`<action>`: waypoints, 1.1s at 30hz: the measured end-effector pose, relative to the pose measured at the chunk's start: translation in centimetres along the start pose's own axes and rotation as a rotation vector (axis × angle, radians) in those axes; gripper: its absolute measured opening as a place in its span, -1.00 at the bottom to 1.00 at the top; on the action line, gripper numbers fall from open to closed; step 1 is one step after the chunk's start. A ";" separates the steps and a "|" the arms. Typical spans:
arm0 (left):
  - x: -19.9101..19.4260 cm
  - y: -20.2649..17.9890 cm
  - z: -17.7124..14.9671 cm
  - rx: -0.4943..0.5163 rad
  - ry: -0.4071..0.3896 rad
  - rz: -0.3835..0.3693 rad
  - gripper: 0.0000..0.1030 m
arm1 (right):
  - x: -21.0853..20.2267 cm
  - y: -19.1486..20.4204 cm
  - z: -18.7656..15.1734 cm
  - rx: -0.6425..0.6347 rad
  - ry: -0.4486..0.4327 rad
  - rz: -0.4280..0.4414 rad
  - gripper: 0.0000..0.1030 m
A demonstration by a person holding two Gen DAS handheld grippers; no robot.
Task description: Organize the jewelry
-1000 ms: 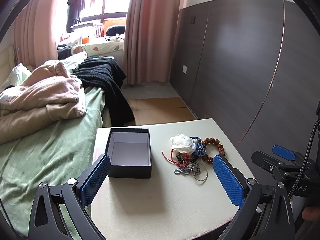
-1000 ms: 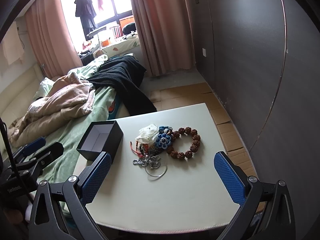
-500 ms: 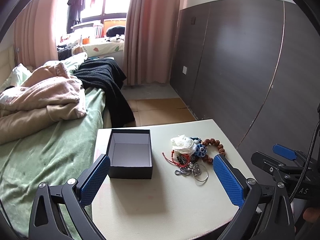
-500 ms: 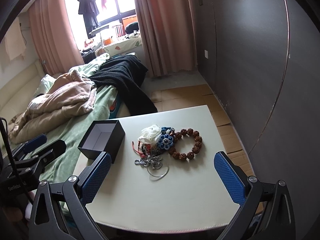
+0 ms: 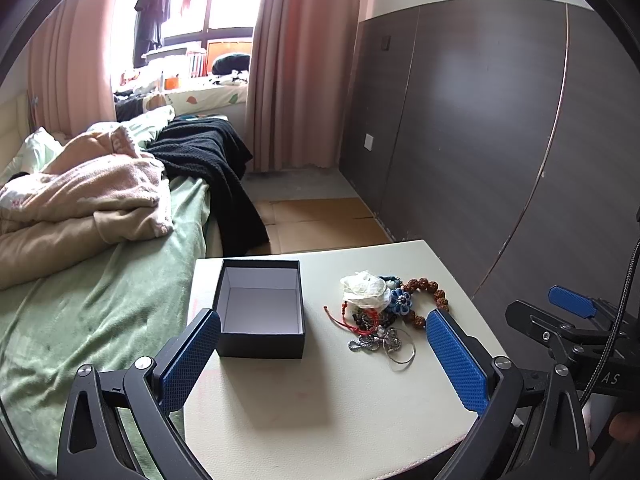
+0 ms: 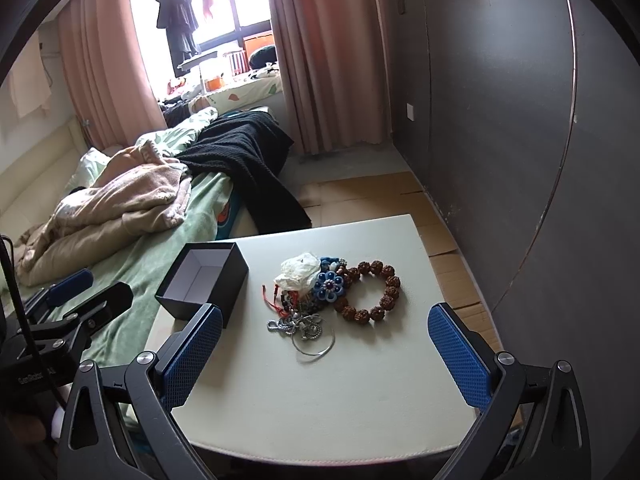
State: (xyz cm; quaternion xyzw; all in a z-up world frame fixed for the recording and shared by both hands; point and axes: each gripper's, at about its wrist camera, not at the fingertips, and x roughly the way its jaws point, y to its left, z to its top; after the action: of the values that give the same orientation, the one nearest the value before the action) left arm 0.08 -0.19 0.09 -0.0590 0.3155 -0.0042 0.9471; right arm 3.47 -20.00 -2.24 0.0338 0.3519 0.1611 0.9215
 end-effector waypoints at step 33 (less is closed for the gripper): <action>3.5 -1.6 1.3 0.005 0.044 -0.053 0.85 | 0.8 -3.6 1.5 0.148 0.015 -0.018 1.00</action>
State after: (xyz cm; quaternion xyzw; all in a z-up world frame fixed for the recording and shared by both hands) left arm 3.70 -1.79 -0.80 -0.0650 0.3346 -0.0316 0.9396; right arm 5.99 -23.07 -2.28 0.0975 0.3701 0.1268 0.9151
